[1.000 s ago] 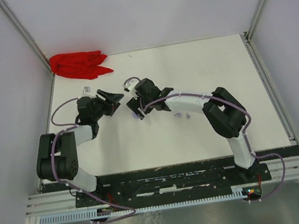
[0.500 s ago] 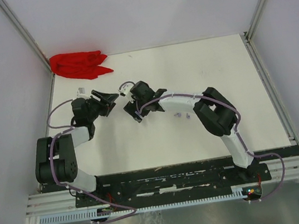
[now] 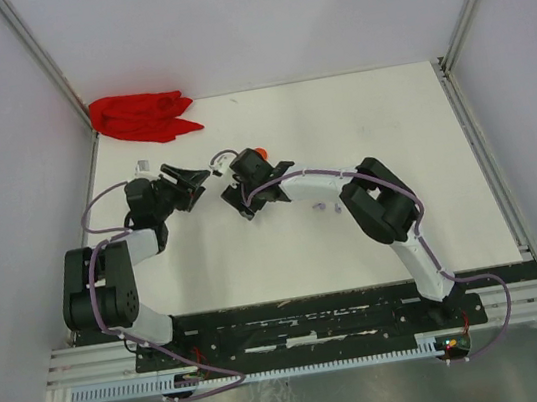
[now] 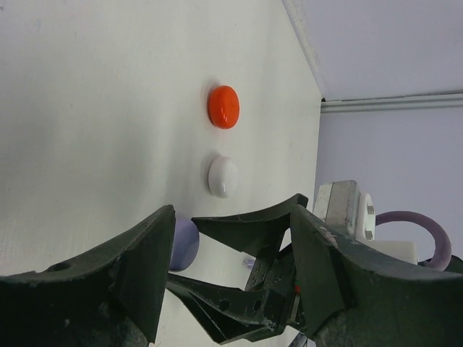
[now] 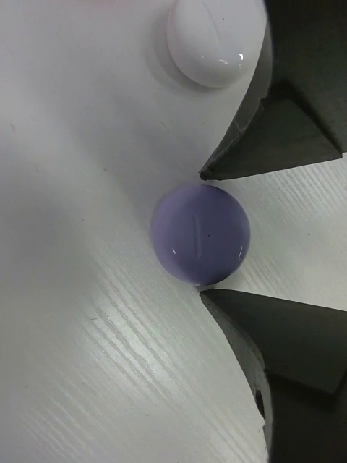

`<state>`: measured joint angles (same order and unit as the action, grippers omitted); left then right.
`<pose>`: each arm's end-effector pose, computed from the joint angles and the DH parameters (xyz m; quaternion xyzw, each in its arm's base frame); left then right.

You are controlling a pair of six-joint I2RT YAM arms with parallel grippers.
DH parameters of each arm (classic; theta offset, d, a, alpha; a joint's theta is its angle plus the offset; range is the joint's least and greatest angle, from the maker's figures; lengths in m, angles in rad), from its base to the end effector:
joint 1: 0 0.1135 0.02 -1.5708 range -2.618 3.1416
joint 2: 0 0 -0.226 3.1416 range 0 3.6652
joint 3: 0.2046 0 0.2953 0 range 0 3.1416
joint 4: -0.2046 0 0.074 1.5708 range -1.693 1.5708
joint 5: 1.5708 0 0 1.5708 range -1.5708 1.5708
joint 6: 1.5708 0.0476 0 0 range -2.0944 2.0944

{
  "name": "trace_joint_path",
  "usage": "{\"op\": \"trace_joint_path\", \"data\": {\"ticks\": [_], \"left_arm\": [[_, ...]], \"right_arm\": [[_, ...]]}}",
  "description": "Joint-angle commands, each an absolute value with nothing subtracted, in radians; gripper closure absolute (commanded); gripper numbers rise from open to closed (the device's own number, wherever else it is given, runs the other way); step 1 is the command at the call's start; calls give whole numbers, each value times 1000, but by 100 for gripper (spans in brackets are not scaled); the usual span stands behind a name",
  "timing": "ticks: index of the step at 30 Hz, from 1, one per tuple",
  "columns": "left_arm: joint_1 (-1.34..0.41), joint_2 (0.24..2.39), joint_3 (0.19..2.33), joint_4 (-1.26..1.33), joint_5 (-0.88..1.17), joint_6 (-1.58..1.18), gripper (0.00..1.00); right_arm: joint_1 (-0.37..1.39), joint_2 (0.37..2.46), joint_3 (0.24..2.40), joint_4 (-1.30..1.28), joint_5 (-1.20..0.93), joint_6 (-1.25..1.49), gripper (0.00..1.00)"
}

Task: Insert the wireless bluetooth earbuds into the charging case
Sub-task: Pick up the charging case at the center of the board.

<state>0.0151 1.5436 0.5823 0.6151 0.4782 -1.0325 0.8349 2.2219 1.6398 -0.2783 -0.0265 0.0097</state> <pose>0.3382 -0.0168 0.0972 -0.2798 0.7565 -0.4412 0.3933 0.3419 0.3794 0.0922 -0.3801 0.8570 0.1539 0.3121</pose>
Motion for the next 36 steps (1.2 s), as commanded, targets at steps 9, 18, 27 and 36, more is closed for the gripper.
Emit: {"op": "trace_joint_path", "data": {"ticks": [9, 18, 27, 36], "left_arm": [[27, 1509, 575, 649, 510, -1048, 29], [26, 1505, 561, 653, 533, -1045, 29], [2, 1531, 547, 771, 610, -1105, 30], [-133, 1606, 564, 943, 640, -1177, 32]], "right_arm": [[839, 2238, 1677, -261, -8, 6, 49], [831, 2136, 1565, -105, 11, -9, 72], [736, 1916, 1398, -14, -172, -1, 75], [636, 1755, 1245, -35, -379, -82, 76]]}}
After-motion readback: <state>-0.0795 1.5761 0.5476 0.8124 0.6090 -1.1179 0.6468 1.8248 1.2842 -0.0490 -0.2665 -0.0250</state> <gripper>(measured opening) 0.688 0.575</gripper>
